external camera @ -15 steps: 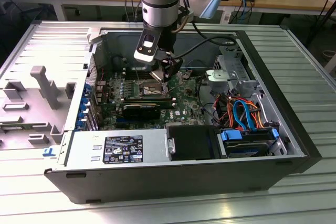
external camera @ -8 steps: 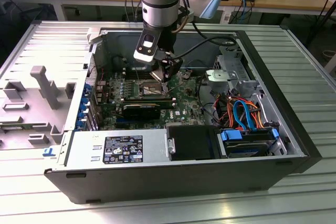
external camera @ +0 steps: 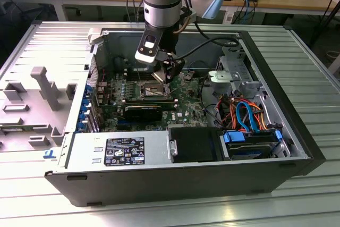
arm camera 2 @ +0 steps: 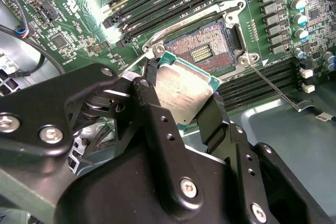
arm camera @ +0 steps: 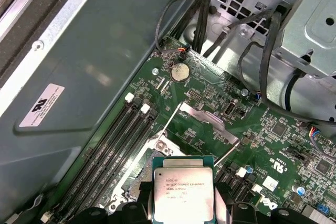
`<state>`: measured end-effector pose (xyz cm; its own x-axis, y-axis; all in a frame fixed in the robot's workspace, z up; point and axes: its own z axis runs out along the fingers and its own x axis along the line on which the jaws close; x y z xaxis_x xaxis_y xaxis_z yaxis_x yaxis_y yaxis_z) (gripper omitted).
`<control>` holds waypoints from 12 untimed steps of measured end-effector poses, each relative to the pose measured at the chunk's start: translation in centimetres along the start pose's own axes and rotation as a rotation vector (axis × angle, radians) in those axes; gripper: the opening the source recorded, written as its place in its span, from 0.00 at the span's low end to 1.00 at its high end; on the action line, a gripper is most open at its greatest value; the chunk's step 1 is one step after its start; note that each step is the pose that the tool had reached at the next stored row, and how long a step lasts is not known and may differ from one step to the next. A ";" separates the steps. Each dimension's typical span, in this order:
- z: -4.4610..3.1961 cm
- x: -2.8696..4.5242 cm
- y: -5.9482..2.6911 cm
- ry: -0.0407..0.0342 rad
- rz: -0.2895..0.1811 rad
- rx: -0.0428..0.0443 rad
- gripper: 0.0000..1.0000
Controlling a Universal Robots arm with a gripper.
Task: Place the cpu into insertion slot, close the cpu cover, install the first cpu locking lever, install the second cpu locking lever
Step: 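Place the cpu into insertion slot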
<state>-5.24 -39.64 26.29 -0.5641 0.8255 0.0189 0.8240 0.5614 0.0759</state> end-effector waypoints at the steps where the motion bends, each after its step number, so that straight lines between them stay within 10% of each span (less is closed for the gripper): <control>1: 0.00 0.00 0.00 0.0000 0.001 0.0000 0.55; 12: 0.03 0.00 0.00 -0.0009 0.012 -0.0002 0.55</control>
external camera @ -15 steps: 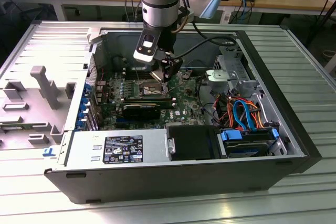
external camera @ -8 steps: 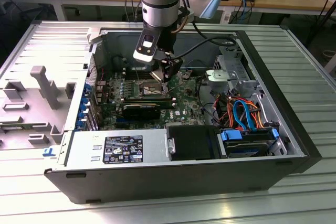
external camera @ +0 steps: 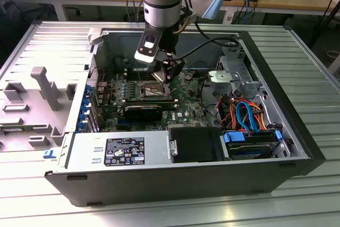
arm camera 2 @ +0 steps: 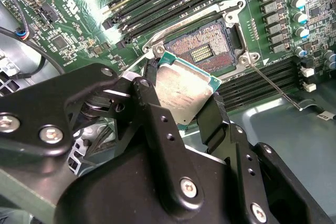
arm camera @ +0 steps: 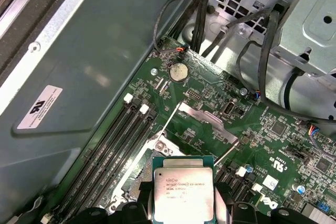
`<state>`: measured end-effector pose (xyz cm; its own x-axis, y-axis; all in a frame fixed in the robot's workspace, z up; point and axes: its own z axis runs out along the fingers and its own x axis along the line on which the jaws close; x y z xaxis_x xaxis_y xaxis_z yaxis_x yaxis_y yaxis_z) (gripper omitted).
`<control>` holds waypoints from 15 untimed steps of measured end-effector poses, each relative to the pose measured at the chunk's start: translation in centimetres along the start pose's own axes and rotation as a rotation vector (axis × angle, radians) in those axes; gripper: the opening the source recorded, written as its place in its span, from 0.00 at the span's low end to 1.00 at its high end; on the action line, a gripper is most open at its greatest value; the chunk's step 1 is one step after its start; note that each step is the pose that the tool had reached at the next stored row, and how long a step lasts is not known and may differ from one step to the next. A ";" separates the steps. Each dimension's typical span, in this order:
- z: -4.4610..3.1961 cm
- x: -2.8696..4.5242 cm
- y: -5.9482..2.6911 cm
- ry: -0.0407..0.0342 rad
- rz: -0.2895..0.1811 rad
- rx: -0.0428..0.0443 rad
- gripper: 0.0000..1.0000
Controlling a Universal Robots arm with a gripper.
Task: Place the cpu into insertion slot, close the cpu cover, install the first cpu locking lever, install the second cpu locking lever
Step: 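Place the cpu into insertion slot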
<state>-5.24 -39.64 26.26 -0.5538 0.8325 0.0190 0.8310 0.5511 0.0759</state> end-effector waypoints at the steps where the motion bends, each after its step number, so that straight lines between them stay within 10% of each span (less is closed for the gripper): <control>1: 0.00 0.00 0.00 0.0000 0.001 0.0000 0.55; 15: 0.05 0.00 0.00 -0.0013 0.018 -0.0003 0.55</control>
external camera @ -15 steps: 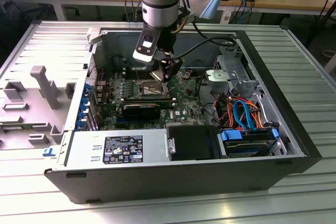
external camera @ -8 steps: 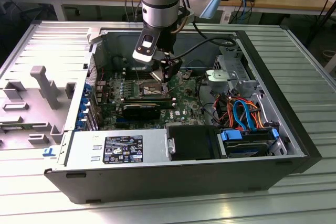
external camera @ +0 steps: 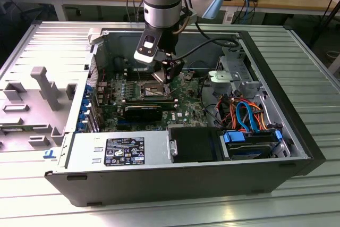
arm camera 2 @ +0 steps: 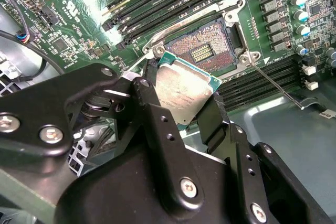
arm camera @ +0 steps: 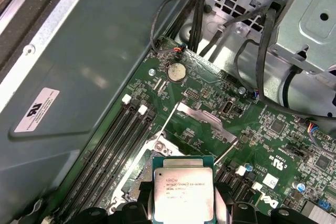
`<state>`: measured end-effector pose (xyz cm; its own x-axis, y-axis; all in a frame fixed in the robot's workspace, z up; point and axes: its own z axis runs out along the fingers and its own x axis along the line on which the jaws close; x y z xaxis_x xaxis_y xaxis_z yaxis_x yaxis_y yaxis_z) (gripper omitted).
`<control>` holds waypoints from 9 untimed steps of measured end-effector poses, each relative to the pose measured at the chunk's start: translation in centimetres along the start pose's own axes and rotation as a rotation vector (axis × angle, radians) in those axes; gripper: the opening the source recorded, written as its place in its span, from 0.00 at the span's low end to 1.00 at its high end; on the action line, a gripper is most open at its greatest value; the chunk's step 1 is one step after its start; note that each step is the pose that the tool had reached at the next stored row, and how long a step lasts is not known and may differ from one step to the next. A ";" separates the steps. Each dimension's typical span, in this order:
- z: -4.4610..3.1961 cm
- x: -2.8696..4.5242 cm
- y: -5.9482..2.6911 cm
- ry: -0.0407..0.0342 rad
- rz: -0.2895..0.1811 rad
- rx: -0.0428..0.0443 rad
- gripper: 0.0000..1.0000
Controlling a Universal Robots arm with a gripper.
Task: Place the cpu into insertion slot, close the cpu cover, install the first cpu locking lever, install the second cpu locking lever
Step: 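Place the cpu into insertion slot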
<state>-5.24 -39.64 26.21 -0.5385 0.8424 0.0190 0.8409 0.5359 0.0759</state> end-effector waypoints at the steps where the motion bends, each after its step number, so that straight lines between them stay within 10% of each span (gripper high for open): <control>1: 0.00 0.00 0.00 -0.0001 0.001 0.0000 0.55; 9: 0.03 0.00 0.00 -0.0009 0.011 -0.0003 0.55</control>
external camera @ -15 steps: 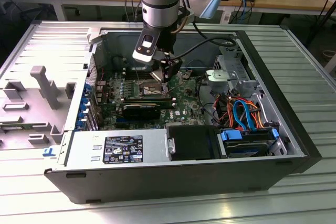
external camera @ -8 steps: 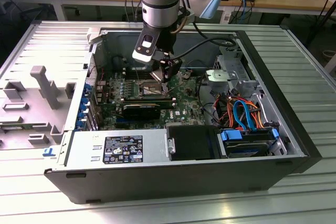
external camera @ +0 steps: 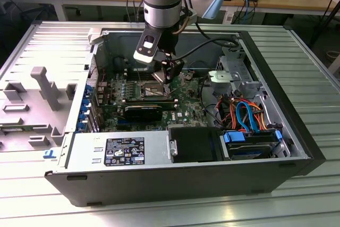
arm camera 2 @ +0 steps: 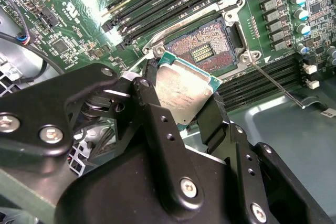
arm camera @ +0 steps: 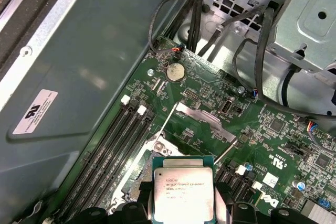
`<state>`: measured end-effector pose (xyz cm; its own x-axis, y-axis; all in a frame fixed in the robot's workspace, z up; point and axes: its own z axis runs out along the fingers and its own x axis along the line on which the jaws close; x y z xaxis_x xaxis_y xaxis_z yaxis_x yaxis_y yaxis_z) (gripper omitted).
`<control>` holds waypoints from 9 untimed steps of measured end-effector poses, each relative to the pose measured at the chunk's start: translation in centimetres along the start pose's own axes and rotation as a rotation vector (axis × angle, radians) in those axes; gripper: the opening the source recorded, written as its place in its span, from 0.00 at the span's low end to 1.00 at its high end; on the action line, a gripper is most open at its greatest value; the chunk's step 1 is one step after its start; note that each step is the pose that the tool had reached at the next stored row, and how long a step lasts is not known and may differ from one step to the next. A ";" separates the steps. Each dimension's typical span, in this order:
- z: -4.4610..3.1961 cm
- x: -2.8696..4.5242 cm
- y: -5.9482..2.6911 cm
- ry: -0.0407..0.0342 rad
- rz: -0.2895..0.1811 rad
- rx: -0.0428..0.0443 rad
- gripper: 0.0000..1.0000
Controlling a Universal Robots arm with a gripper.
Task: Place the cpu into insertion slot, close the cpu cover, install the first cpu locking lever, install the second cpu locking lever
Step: 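Place the cpu into insertion slot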
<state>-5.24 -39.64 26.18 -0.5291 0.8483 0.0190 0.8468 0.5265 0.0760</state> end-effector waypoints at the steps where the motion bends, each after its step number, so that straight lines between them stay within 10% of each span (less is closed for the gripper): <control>1: 0.00 0.00 0.00 -0.0001 0.001 0.0000 0.55; 9: 0.02 0.00 0.00 -0.0008 0.009 -0.0001 0.55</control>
<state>-5.24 -39.64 26.16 -0.5212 0.8532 0.0189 0.8517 0.5185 0.0759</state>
